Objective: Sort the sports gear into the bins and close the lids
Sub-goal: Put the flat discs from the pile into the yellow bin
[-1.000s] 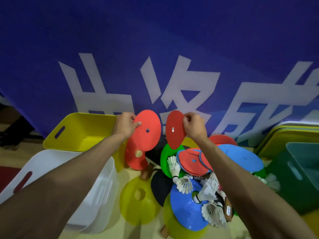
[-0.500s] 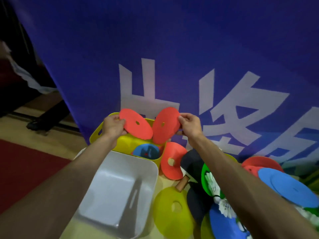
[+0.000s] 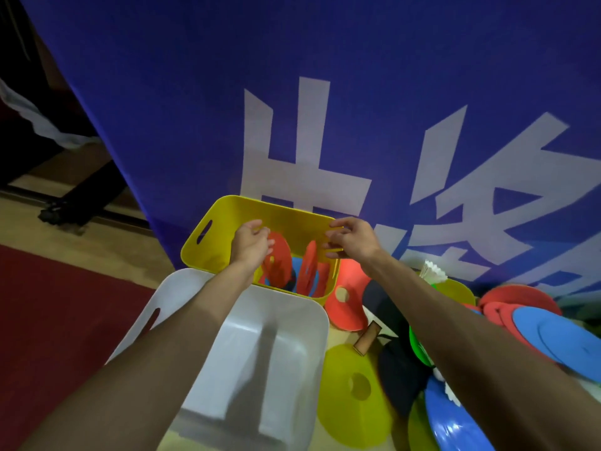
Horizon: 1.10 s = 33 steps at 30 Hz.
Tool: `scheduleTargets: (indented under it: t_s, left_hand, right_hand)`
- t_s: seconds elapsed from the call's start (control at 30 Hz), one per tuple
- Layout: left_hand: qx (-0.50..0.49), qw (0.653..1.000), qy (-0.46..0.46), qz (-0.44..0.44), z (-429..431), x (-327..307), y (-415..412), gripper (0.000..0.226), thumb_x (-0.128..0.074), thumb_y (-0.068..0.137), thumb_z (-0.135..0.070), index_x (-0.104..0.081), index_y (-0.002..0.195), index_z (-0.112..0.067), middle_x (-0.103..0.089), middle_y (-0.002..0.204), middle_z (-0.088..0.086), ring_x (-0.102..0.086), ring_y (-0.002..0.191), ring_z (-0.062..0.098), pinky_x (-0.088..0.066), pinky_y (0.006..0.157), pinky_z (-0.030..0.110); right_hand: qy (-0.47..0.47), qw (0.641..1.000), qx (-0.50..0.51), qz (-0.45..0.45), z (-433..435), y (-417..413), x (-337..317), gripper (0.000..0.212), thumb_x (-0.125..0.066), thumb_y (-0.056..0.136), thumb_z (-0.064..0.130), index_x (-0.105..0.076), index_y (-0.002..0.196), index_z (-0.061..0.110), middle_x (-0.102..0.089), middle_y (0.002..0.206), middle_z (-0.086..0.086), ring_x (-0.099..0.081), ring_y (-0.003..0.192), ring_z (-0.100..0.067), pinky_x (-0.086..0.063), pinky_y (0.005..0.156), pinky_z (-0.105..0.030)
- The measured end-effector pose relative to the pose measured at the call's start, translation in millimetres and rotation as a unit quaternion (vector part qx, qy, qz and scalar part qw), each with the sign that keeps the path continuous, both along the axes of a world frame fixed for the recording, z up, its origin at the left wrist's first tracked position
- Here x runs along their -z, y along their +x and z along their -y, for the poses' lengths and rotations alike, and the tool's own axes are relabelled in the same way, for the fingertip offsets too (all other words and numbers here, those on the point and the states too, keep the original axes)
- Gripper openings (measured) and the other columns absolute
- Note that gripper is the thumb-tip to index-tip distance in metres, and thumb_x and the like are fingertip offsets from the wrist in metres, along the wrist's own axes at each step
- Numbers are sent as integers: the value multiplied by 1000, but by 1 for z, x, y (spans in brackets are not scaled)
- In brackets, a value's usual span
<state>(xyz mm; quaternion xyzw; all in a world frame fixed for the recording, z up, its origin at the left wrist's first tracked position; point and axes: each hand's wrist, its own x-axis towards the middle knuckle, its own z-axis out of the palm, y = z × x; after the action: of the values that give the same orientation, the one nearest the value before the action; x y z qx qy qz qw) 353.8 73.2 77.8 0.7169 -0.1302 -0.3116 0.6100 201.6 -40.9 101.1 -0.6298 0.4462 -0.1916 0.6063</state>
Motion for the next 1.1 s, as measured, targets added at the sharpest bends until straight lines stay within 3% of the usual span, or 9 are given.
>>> scheduleTargets:
  t_s: [0.27,0.37,0.43,0.67,0.77,0.83,0.9,0.97,1.1]
  left_hand:
    - [106,986,-8,132,26,-11,-50,20,-46,96,-15,-63,106,-17,-65,102,4,-66,88,21,-52,82,35]
    - [179,968,-23,173,42,-14,-88,16,-50,94,-9,-63,101,-15,-66,97,5,-66,75,15,-48,63,18]
    - [227,954,-29,193,53,-14,-115,16,-52,93,-6,-63,97,-17,-67,97,8,-68,73,18,-45,59,14]
    - [378,890,30,252,81,-6,-213,21,-59,87,-11,-63,83,-32,-70,85,1,-67,84,18,-51,82,32]
    - [389,890,27,234,94,-4,-257,26,-60,84,-5,-64,76,-29,-70,79,4,-67,78,18,-51,81,35]
    - [399,886,30,233,106,0,-286,25,-60,83,-5,-64,77,-28,-70,76,4,-66,76,19,-51,76,32]
    - [433,863,51,254,119,10,-309,20,-60,83,-6,-67,81,-25,-66,73,-4,-62,70,11,-48,70,24]
    - [469,839,78,266,130,25,-329,13,-61,85,-8,-69,88,-18,-62,74,-8,-56,69,6,-44,68,19]
    - [551,771,157,278,145,63,-360,9,-63,87,-13,-69,93,-11,-69,94,1,-61,89,13,-45,81,23]
  right_hand:
    - [-29,999,20,-25,19,-69,-2,24,-54,92,-2,-56,116,-3,-62,88,-12,-61,65,-17,-53,50,-23]
    - [-22,997,70,-30,31,-122,-3,25,-56,91,-2,-56,116,-2,-62,84,-11,-60,61,-16,-50,50,-22]
    - [-25,994,90,-50,39,-162,-1,24,-56,92,0,-57,115,0,-63,88,-13,-59,61,-16,-49,51,-22]
    - [-53,984,135,-103,60,-295,18,21,-57,91,1,-59,112,1,-64,89,-16,-62,69,-20,-53,61,-30]
    - [-61,979,155,-114,69,-335,32,19,-59,90,3,-61,109,2,-67,88,-17,-64,71,-23,-54,67,-36]
    - [-64,977,163,-120,75,-354,45,18,-60,90,4,-63,107,2,-68,82,-13,-64,67,-20,-54,63,-32]
    - [-73,976,160,-126,79,-369,58,17,-61,89,5,-64,105,4,-67,77,-9,-64,66,-18,-53,60,-29]
    - [-87,974,157,-141,84,-384,71,16,-62,88,7,-66,103,7,-69,79,-11,-66,71,-22,-55,67,-35]
    - [-110,967,148,-176,89,-409,90,19,-61,86,12,-69,103,15,-73,89,-9,-69,83,-23,-55,82,-40]
